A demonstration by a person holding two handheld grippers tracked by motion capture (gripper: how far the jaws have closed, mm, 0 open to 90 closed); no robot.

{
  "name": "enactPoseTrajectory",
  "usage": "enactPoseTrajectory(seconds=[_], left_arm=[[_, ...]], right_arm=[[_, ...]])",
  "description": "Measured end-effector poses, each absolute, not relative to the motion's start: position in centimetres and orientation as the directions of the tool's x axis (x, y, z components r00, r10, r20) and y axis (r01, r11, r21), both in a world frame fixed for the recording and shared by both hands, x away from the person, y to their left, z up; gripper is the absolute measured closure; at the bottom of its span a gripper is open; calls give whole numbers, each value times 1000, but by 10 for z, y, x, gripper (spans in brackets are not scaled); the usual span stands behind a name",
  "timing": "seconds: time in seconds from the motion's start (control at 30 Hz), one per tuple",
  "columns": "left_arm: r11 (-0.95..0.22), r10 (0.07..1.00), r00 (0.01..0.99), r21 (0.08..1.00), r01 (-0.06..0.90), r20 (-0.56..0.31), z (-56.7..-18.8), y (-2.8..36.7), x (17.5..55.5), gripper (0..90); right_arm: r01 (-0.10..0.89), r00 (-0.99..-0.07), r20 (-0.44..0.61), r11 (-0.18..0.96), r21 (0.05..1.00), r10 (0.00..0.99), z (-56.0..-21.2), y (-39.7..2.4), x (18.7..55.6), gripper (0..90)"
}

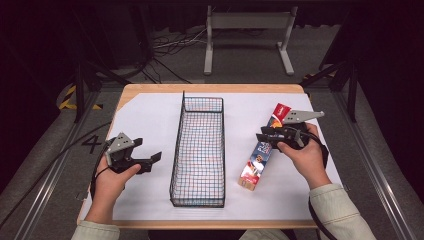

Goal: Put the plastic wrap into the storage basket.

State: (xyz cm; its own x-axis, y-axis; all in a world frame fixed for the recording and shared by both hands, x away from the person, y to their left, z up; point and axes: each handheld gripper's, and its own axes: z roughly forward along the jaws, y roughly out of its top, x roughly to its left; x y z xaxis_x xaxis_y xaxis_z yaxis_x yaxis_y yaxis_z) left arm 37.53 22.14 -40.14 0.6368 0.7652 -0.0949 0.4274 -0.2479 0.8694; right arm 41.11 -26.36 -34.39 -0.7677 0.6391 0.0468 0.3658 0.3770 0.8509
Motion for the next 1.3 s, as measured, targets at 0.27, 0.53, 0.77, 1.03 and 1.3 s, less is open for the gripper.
enactPoseTrajectory(seconds=[0.27,0.53,0.77,1.03,1.3], left_arm=[[-248,760,642,866,434,-104,-400,219,378,121],[-256,760,643,863,436,-99,-400,218,383,124],[-254,758,643,859,446,-110,-400,216,386,127],[-258,756,646,857,447,-109,-399,214,390,127],[-266,751,651,853,449,-108,-400,212,391,126]], right_arm=[[419,-779,82,418,806,622,-352,-250,416,796],[483,-779,106,484,730,617,-367,-235,424,900],[515,-784,110,542,664,611,-381,-223,430,900],[533,-797,117,599,598,592,-395,-210,432,899],[541,-805,119,637,549,581,-400,-200,432,896]])
